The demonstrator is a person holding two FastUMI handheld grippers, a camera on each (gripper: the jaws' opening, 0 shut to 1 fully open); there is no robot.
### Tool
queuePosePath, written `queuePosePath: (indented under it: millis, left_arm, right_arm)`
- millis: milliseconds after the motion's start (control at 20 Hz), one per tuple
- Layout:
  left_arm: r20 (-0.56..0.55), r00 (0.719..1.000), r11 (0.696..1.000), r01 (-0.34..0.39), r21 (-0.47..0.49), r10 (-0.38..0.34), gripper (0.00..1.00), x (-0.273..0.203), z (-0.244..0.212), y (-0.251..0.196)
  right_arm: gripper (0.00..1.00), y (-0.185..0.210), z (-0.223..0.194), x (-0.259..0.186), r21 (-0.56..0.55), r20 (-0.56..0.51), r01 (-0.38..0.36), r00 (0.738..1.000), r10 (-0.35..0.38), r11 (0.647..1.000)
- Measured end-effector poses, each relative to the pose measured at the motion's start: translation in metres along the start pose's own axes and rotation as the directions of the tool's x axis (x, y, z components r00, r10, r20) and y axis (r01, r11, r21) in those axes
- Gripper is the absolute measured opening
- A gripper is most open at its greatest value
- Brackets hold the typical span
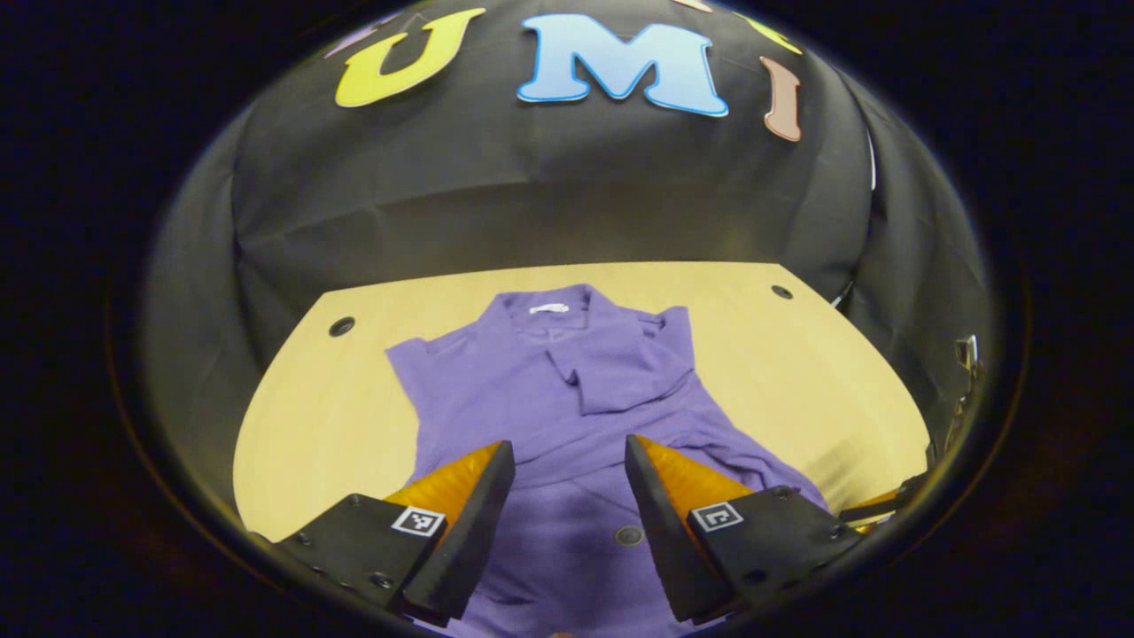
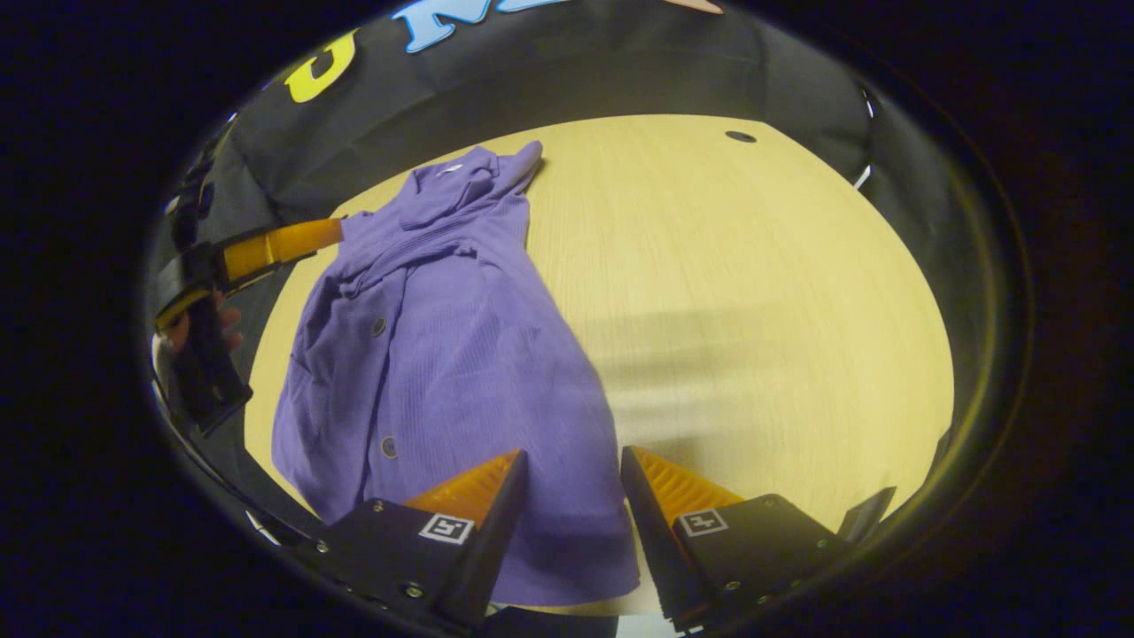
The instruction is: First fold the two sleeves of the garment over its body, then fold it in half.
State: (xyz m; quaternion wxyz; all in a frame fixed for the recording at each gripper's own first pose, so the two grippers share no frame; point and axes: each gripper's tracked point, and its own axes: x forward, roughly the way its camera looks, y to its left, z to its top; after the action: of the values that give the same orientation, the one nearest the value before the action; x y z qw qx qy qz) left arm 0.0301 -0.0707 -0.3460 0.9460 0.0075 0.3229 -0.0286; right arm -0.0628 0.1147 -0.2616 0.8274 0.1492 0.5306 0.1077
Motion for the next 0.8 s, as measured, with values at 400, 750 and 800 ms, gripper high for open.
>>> queuePosePath:
  millis: [400, 750, 800]
  left_arm:
    - [-0.093, 0.994, 0.996, -0.065, -0.060, 0.059, 0.87, -0.058, -0.082, 0.055]
    - [-0.182, 0.980, 0.994, -0.090, -0.065, 0.077, 0.92, -0.087, -0.144, 0.083]
    - [-0.198, 0.977, 0.993, -0.097, -0.063, 0.083, 0.92, -0.087, -0.155, 0.089]
  right_arm:
    - [0.65, 0.018, -0.014, 0.013, -0.072, -0.099, -0.024, 0.995, 0.017, 0.997]
    - [0.17, 0.019, -0.010, 0.020, -0.088, -0.115, 0.019, 0.993, -0.029, 0.996]
    - [0.17, 0.018, -0.010, 0.020, -0.093, -0.116, 0.023, 0.993, -0.033, 0.995]
